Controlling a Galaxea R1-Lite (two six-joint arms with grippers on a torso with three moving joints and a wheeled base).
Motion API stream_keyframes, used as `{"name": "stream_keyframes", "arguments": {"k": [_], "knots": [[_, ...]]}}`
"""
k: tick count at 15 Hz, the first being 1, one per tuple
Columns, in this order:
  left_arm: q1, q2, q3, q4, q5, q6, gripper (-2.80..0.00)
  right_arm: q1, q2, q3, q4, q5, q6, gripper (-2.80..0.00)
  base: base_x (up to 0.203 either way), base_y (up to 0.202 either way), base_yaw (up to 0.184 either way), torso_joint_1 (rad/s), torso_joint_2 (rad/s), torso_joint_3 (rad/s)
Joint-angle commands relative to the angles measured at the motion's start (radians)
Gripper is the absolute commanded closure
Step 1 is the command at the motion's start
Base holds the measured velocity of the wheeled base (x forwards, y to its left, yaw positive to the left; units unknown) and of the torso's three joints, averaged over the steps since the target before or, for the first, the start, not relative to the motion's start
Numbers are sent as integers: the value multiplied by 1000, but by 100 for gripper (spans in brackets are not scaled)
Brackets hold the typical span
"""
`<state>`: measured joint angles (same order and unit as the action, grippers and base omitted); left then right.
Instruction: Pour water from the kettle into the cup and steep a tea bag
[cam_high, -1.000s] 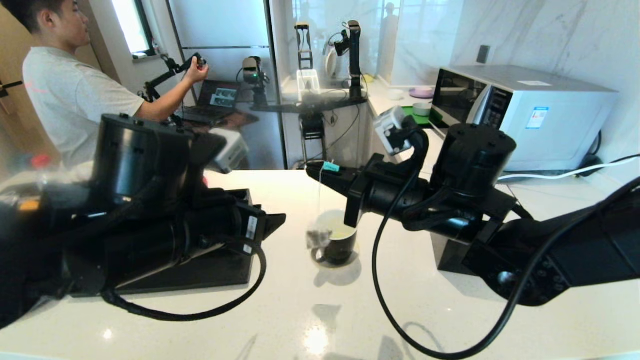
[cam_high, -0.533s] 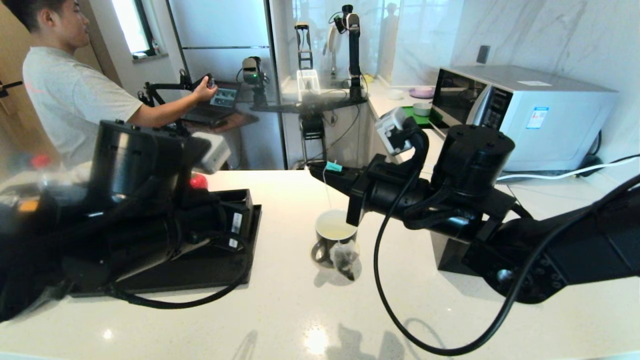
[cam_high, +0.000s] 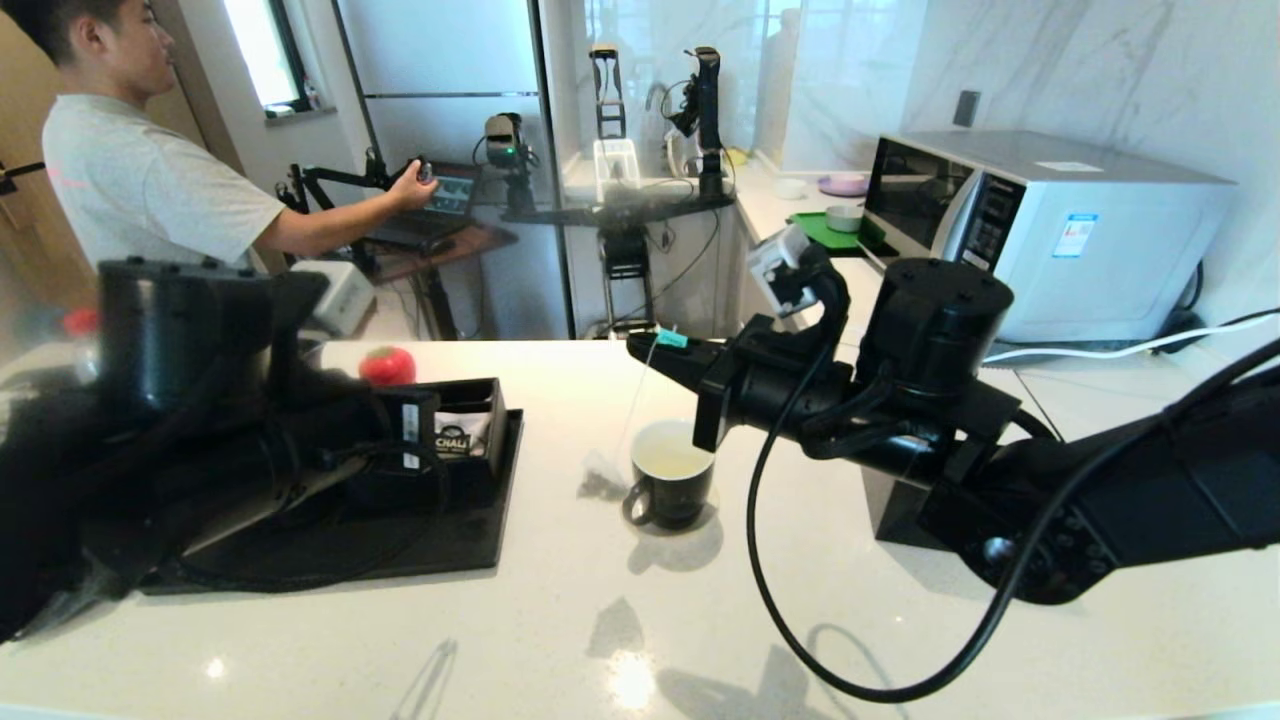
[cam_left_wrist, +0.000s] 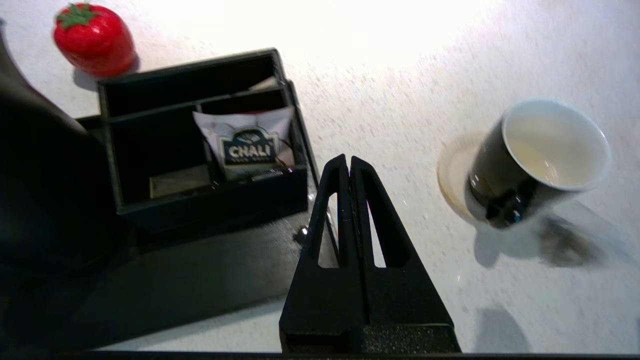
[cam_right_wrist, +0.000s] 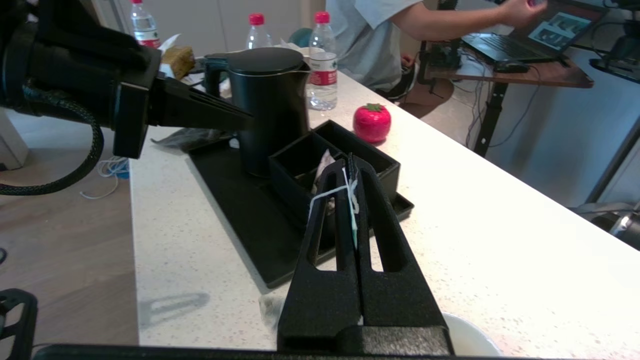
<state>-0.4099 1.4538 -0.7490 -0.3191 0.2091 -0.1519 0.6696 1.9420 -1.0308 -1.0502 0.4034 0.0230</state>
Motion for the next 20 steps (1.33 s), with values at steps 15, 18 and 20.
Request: {"name": "stream_keyframes", "arguments": {"k": [15,18,20], "knots": [[355,-324,659,-366,2,8,0,-8,35,-11,-11,3,-38,0,0,0,0,0,0,0],[370,-441,716,-365,3,6,0,-16,25,-9,-14,3,-38,0,0,0,0,0,0,0],[427,-511,743,-355,3,11,0,-16,17,-9,-13,5,-38,0,0,0,0,0,0,0]]}}
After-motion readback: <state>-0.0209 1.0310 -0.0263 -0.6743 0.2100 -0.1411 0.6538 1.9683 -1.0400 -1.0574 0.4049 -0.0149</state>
